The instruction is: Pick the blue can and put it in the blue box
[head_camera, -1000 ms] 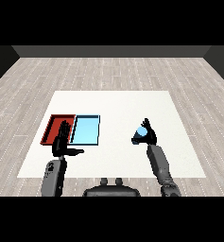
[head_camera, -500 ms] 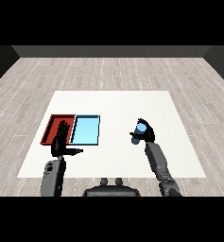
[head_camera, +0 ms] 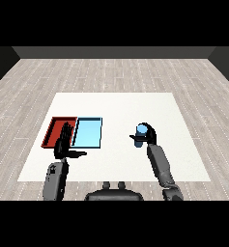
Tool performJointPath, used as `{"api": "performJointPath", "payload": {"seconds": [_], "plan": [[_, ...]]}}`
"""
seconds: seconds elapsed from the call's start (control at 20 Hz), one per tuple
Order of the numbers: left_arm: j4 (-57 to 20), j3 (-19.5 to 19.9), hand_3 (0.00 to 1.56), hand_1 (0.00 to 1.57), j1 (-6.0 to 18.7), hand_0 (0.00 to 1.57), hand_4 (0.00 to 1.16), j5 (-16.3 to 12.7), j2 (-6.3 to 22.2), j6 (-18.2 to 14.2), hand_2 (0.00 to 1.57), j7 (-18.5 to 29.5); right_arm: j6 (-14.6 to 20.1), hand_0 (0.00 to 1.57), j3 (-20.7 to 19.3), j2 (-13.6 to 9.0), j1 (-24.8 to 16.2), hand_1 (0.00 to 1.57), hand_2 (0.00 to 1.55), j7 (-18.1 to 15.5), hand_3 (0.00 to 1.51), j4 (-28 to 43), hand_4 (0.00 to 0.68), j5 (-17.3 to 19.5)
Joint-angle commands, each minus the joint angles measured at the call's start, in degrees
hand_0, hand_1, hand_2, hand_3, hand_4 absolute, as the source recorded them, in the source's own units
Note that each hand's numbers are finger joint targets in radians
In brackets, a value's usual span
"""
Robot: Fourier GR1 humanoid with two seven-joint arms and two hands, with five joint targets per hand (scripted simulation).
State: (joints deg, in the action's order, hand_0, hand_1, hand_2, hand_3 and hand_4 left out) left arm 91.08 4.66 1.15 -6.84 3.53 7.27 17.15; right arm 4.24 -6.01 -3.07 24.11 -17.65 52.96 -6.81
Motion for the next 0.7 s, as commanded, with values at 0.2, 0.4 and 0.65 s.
{"api": "performJointPath", "payload": {"seconds": [0.2, 0.4, 0.65], "plan": [[-0.7, -2.6, 0.00, 0.00, 0.5, 0.00, 0.00, 3.2, -1.1, -1.6, 0.00, 0.0, 1.0, 1.48, 5.4, 0.7, -1.3, 1.48, 1.48, 5.0, 1.44, 14.9, 0.637, 2.6], [1.4, -3.1, 0.00, 0.00, -0.1, 0.00, 0.00, 0.3, -0.4, 1.6, 0.00, -2.8, 2.0, 1.42, 5.8, 2.3, 4.5, 1.42, 1.46, 6.2, 1.44, 15.1, 0.634, 2.7], [-0.1, -6.1, 0.00, 0.00, 1.1, 0.00, 0.00, -1.3, -3.2, 0.9, 0.00, -6.6, 3.0, 1.47, 9.6, 3.0, 0.7, 1.47, 1.45, 6.9, 1.43, 21.1, 0.635, 4.1]]}}
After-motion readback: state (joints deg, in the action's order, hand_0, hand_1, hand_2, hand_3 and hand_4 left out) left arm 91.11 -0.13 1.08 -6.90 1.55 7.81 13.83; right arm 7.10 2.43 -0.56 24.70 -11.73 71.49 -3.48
